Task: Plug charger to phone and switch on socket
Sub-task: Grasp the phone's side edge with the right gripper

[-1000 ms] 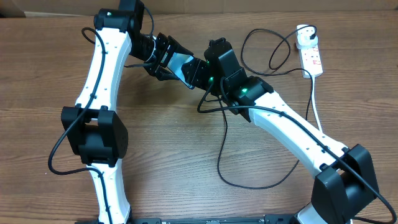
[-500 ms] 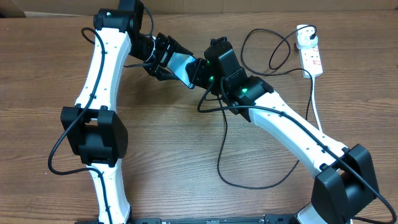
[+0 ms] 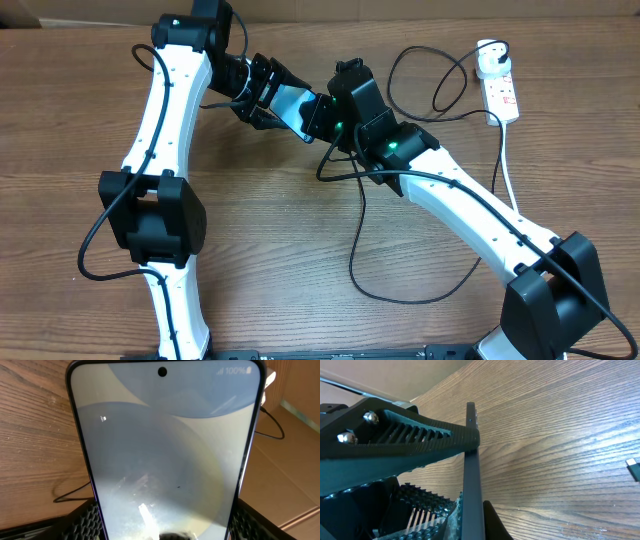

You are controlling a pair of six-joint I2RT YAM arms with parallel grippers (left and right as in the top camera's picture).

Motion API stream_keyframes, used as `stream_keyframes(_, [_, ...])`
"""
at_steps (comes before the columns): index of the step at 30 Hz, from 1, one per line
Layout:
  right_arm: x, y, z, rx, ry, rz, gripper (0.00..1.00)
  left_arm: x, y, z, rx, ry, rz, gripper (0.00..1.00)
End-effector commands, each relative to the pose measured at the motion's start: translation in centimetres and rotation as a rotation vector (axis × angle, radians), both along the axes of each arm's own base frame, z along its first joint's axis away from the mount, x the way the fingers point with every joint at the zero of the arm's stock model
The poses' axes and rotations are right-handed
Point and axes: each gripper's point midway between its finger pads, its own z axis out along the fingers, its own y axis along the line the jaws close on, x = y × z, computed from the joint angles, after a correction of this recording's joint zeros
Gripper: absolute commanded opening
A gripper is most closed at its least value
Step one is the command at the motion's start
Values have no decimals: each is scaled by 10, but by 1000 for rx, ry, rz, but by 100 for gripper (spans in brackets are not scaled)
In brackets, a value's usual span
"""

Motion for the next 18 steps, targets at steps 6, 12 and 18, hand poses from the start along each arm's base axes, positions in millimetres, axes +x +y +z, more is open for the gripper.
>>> stream_keyframes(6, [1, -1, 22, 21, -40, -4, 4, 1, -11, 20, -69, -19, -4, 28])
stream_keyframes(12, [-3, -4, 35, 32, -57, -4, 4, 2, -10, 20, -69, -26, -3, 48])
stream_keyframes(18, [-9, -9, 41, 35, -44, 2, 4, 3, -10, 20, -66, -32, -3, 70])
